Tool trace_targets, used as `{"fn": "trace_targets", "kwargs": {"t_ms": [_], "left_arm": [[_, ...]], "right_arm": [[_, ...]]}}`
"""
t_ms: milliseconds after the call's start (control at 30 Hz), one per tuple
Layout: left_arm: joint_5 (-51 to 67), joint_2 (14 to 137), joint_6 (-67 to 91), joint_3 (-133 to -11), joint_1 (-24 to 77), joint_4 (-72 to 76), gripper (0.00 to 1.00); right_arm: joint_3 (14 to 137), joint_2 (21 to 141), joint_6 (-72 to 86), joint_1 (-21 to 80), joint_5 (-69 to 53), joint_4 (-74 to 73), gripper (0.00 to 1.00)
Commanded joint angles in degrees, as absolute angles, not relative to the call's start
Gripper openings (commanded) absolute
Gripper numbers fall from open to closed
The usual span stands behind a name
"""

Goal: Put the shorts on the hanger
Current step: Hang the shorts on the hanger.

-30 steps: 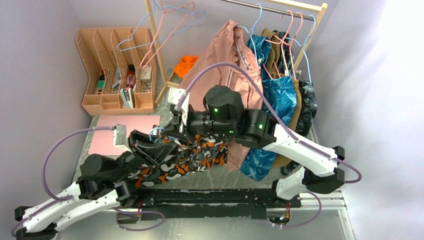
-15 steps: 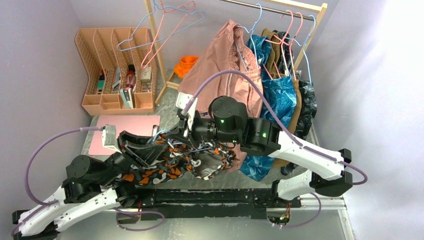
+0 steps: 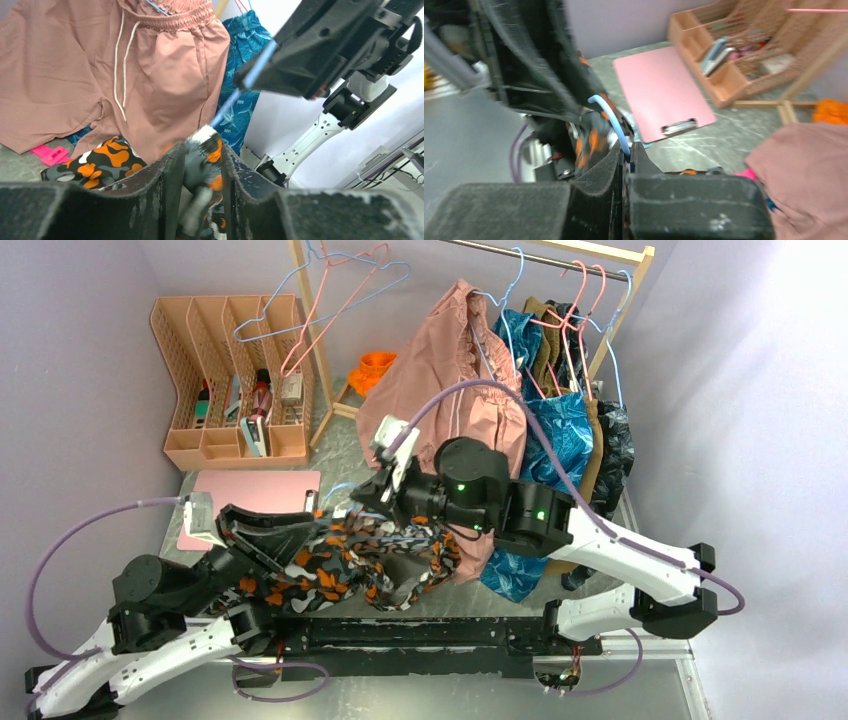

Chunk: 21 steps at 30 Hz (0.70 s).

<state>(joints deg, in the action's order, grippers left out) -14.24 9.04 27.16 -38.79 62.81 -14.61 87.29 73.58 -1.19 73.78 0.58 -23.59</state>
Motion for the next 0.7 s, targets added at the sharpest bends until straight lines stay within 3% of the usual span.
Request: {"fn": "trace_targets", "kwargs": {"t_ms": [0,100,400,667], "left_arm": [[-15.04,7.37,25.78,-41.53,62.75,-17.32,0.14],[-14.23,8.37,25.39,-42.15,62.75,-18.20,0.32],[-10.56,12.56,19.91,-47.55,62.75,-21.81,0.72],[-3.99,22.19,0.83,-60.97,62.75,-31.15,0.81]], "right_arm": [[88.61,69.55,-2.82,71.78,8.88,-20.64,0.00],[88.98,69.92,-2.65,71.72,8.17,-20.78,0.00],[87.96,69.62,-1.77,71.77,6.77,-20.33,0.00],[85.71,67.88,-1.63,71.77,0.01,-22.43,0.00]]}}
